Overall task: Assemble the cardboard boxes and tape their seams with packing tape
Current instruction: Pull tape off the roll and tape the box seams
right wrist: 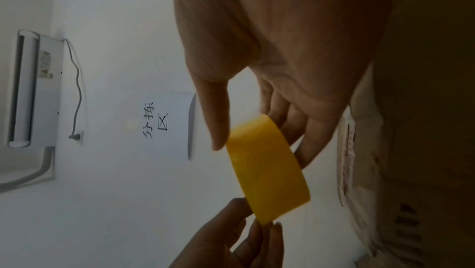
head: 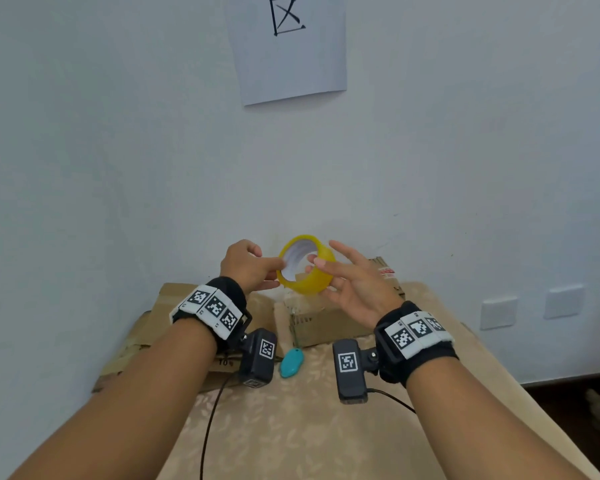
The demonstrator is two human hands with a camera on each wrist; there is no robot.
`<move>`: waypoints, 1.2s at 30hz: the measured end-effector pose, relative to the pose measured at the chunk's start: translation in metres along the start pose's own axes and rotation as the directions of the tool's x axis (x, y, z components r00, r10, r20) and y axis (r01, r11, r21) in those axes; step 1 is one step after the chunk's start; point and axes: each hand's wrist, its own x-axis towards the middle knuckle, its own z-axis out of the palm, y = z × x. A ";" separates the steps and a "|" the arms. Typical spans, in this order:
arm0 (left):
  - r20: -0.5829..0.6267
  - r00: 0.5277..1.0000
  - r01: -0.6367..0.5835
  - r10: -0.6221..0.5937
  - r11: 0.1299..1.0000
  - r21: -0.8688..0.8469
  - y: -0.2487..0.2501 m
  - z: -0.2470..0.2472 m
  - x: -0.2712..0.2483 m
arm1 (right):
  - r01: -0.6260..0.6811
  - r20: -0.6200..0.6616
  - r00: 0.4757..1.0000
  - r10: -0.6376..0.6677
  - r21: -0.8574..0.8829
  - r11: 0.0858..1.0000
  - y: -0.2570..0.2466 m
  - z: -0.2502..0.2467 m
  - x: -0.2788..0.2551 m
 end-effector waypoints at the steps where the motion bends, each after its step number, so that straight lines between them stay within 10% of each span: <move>1: 0.011 1.000 0.024 -0.023 0.999 -0.021 -0.002 0.001 0.001 | 0.033 0.017 0.999 -0.033 -0.012 0.999 0.002 0.000 0.001; 6: 0.045 0.998 0.045 -0.046 0.999 0.026 0.000 0.007 0.003 | 0.147 0.014 0.989 -0.146 -0.107 0.983 0.008 0.000 0.011; 16: 0.175 0.897 -0.428 0.405 0.895 0.125 0.029 0.032 0.003 | 0.305 -0.013 0.940 -0.341 -0.418 0.856 0.004 0.001 0.017; 36: 0.095 0.898 -0.437 0.430 0.896 0.075 0.009 0.055 0.002 | 0.350 0.054 0.924 -0.379 -0.518 0.781 0.002 -0.016 0.019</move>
